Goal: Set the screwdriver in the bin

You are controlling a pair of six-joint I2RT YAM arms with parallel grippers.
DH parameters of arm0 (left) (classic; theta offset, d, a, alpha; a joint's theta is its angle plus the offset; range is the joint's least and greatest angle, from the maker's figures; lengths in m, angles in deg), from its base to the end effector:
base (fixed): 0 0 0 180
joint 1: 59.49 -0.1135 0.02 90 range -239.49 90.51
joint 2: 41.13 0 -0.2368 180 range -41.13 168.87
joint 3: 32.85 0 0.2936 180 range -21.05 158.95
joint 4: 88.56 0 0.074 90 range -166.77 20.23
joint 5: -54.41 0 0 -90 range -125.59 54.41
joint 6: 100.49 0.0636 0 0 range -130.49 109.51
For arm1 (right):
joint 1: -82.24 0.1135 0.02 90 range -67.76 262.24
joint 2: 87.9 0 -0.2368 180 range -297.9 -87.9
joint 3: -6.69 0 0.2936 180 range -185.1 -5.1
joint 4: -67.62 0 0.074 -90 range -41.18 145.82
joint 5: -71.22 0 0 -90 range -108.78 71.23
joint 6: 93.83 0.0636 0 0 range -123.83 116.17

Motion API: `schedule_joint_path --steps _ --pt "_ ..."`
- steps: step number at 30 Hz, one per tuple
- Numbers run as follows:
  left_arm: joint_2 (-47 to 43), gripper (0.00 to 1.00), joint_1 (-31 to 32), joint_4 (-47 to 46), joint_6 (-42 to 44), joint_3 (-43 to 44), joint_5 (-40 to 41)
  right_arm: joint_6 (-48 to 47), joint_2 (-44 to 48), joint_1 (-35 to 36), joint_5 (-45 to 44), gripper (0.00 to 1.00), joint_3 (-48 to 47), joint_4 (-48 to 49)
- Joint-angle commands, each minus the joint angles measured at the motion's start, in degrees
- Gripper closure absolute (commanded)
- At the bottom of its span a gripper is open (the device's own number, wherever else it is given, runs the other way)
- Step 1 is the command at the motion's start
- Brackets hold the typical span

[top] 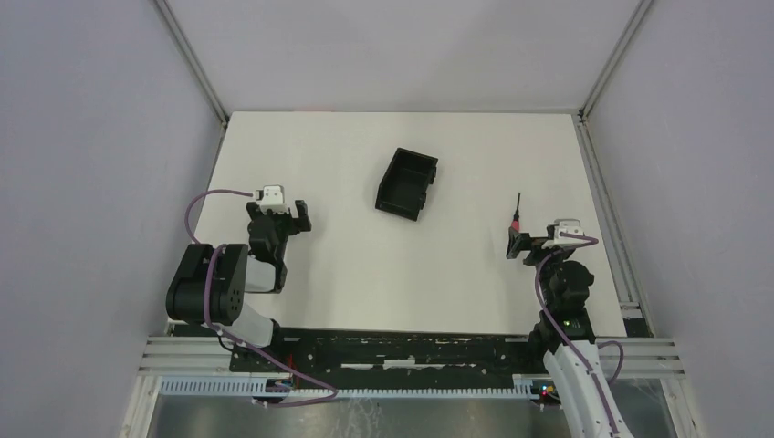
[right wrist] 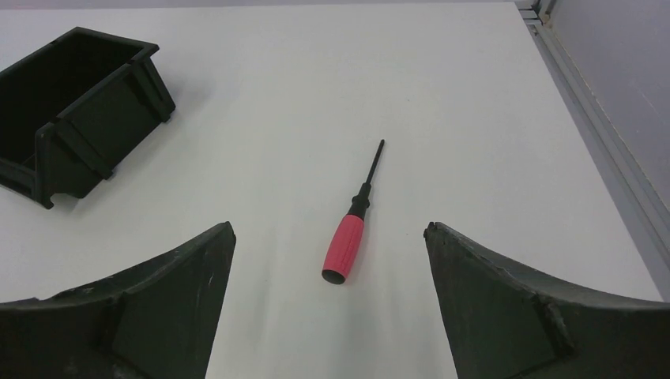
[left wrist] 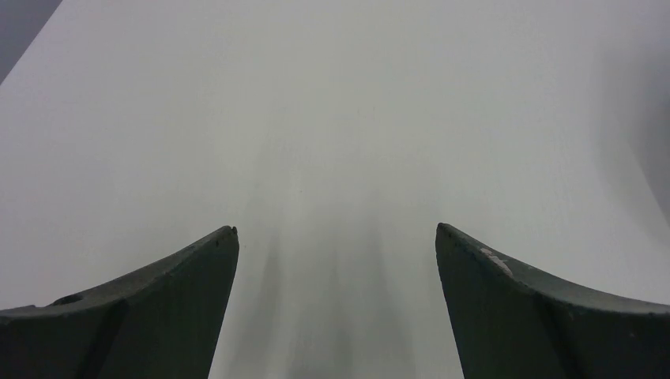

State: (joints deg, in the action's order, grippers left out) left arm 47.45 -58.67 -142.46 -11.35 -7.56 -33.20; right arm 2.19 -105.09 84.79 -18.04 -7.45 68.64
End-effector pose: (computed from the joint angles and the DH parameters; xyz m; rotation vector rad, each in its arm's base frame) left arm 0.2818 -0.0014 0.0655 -0.0313 1.7343 0.0146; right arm 0.2242 0.0108 0.1630 0.0387 1.6072 0.1263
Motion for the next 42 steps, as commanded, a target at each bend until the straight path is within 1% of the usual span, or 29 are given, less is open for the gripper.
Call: schedule_joint_path --steps 1,5,8,11,16,18,19,21,23,29,33,36,39,41,42 --pt "-0.35 0.00 -0.20 -1.68 -0.81 0.73 -0.51 0.36 -0.89 -0.09 -2.65 0.03 -2.05 1.96" --pt "-0.33 0.00 -0.20 -1.67 -0.81 0.74 -0.54 -1.70 -5.53 -0.09 -2.13 0.03 -9.22 -0.78" --pt "-0.33 0.00 -0.20 -1.72 -0.81 0.74 -0.53 -2.86 -11.70 -0.02 -3.65 0.03 -18.55 -4.70" --pt "-0.37 0.00 -0.20 -1.72 -0.81 0.73 -0.54 -3.36 -21.01 -0.14 -7.57 0.03 -32.09 -12.36" --pt "-0.36 0.00 -0.25 -1.72 -0.81 0.70 -0.52 -2.62 -45.02 -0.17 -12.65 0.02 -60.89 -37.30" --pt "-0.42 0.00 -0.21 -1.68 -0.81 0.70 -0.53 -3.47 -55.32 -1.00 -10.01 0.02 -69.95 -45.57" --pt "-0.38 0.00 -0.20 -1.72 -0.81 0.66 -0.52 -3.63 -60.83 -1.68 -7.08 0.02 -73.66 -48.16" --pt "-0.41 0.00 -0.20 -1.72 -0.81 0.66 -0.54 -3.79 -69.03 -2.23 -1.09 0.02 -77.13 -50.93" --pt "-0.42 0.00 -0.20 -1.72 -0.81 0.65 -0.52 -2.86 -73.90 -2.21 0.67 0.04 -76.28 -49.78" --pt "-0.42 0.00 -0.20 -1.72 -0.81 0.65 -0.58 -0.34 -81.04 -2.26 1.22 0.12 -66.20 -41.63" --pt "-0.42 0.00 -0.20 -1.72 -0.81 0.65 -0.55 -0.61 -84.94 -2.21 0.80 0.23 -62.19 -38.37" --pt "-0.42 0.00 -0.20 -1.72 -0.81 0.70 -0.55 -0.55 -87.12 -2.26 -0.38 0.36 -60.23 -37.13" --pt "-0.42 0.00 -0.20 -1.72 -0.81 0.65 -0.51 -0.58 -87.97 -2.22 -2.56 0.61 -59.22 -37.11" --pt "-0.42 0.00 -0.20 -1.72 -0.81 0.65 -0.57 -0.73 -87.52 -2.20 -2.97 0.84 -60.28 -38.81" --pt "-0.42 0.00 -0.20 -1.72 -0.81 0.65 -0.52 -0.94 -87.10 -2.19 -2.99 0.93 -61.54 -40.00"
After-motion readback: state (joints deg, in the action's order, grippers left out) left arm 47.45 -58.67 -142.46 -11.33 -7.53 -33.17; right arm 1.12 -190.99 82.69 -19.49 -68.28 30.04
